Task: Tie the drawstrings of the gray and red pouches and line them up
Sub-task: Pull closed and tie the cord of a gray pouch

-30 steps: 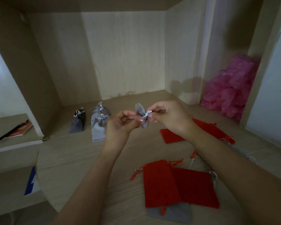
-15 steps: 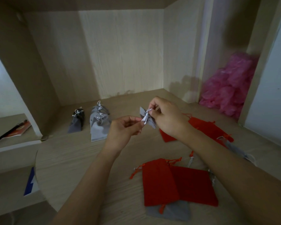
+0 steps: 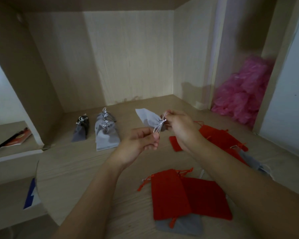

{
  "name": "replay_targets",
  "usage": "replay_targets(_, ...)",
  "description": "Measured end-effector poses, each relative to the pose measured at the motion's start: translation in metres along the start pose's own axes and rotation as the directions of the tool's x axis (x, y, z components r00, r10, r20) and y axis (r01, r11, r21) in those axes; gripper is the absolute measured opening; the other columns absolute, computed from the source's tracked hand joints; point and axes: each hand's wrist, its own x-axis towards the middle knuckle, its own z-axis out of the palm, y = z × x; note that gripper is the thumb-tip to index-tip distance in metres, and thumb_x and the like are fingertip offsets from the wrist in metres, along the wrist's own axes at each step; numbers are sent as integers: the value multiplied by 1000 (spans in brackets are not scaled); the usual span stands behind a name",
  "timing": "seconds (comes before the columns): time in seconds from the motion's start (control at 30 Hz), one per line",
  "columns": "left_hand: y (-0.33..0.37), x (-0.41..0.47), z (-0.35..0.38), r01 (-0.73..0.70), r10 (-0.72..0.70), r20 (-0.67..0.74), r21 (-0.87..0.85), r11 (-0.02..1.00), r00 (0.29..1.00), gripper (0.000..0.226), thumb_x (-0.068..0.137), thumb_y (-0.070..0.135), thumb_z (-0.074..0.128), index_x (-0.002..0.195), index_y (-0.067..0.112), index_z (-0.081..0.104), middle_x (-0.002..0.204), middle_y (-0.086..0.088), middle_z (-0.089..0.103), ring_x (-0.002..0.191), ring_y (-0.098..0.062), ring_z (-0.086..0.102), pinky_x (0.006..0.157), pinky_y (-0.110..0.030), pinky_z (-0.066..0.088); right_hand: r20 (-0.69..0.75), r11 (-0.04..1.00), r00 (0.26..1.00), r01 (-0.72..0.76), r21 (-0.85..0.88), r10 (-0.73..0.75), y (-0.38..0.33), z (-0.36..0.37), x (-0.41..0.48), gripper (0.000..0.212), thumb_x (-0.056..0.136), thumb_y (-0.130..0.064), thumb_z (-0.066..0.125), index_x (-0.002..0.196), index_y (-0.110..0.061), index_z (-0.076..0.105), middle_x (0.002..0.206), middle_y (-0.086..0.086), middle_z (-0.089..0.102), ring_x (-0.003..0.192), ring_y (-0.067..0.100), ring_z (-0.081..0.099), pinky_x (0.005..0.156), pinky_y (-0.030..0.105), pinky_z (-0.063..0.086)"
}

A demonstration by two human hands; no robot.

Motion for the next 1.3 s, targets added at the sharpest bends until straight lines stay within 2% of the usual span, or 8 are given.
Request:
replay_targets(0.13,1,-1,5,-85,91,-28,173,981,995,16,90,0,54,77,7,59,64,1,54,61,-6,50,62,-15,43,33,955,985,-173,241,170,6,4,-1,38,92,2,43,57,-9,53,63,7,55,61,21,57,62,31,50)
replay_targets(0.37,4,0,2,-115,245,-333,366,924,911,16,88,9,60,92,24,62,87,12,62,68,4,54,66,-13,44,133,983,987,106,-151,-86,-4,-20,8,35,88,6,48,62,-15,59,56,-6,58,51,1,53,52,14,42)
replay_targets(0.5,7,1,-8,-49,216,-222,580,813,951,34,88,15,62,113,36,55,114,17,56,90,-1,54,78,-17,46,275,955,954,189,-229,-123,-2,-18,7,33,87,6,53,64,-17,60,63,-2,58,58,3,53,59,15,42)
replay_targets(0.7,7,15,-27,147,29,-281,585,798,959,15,82,10,69,69,15,66,50,7,58,44,1,48,46,-8,34,297,976,947,172,-137,-125,2,-30,14,20,91,-2,56,79,-16,64,76,0,66,70,8,63,70,19,50)
replay_targets(0.83,0,49,-74,353,-19,-444,685,638,896,32,87,12,63,56,19,57,48,5,54,50,-8,46,47,-15,32,206,632,962,272,-725,-177,29,-47,25,20,94,-18,53,111,-11,63,109,5,66,102,20,61,90,29,43)
replay_targets(0.93,-2,73,-93,396,-6,-500,677,620,866,33,90,13,60,57,14,56,55,0,53,51,-8,44,44,-11,31,275,437,955,295,-850,-110,50,-53,24,28,95,-21,49,120,-10,58,122,6,60,111,20,55,94,28,41)
replay_targets(1.03,-4,99,-100,441,-17,-558,636,633,830,28,89,14,61,62,9,63,52,0,58,48,-6,50,44,-12,35,306,374,952,293,-880,-26,60,-52,23,27,96,-27,48,118,-13,56,121,4,56,111,19,52,96,34,42)
replay_targets(1.3,-30,122,-79,443,-11,-455,860,252,890,33,97,9,41,126,-3,50,131,-19,52,121,-31,50,92,-28,39,326,297,945,316,-901,-15,63,-50,28,30,98,-30,42,122,-16,52,124,3,52,115,20,48,97,35,42)
